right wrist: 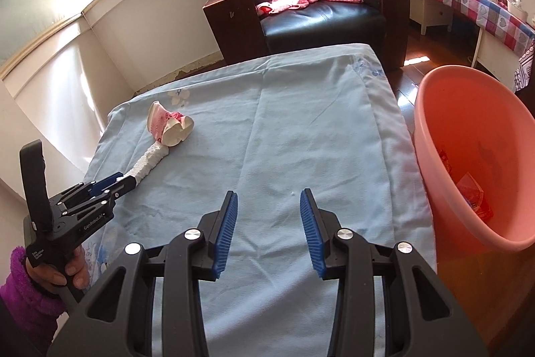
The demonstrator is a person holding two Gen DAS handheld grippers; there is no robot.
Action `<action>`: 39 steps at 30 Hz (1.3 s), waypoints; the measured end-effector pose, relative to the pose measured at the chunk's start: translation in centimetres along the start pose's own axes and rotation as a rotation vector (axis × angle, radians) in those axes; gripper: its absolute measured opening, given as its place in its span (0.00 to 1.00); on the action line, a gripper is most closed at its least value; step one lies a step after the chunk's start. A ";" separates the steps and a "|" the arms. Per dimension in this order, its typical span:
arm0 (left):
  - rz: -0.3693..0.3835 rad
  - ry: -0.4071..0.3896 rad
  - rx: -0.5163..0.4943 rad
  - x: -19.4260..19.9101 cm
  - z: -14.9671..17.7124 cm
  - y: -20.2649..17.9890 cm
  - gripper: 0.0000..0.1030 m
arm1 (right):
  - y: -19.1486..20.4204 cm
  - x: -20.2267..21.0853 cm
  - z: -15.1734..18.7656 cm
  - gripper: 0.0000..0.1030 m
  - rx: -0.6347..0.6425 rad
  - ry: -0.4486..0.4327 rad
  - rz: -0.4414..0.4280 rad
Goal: Collect trash
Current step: 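Grasp the white foam strip with the left tool while the right tool grasps the paper cup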
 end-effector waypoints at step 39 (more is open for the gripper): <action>0.036 -0.085 0.329 5.7 1.5 8.6 0.26 | 14.5 -12.2 -6.5 0.38 0.399 0.115 -0.131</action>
Point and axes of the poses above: each gripper's, at about its wrist camera, not at the fingertips, and x roughly against the way its jaws point, y to its left, z to its underside, the point moved 9 cm from there along -x, roughly the way its jaws point, and after that the axes turned 4 degrees about -z, right-handed, at the moved point
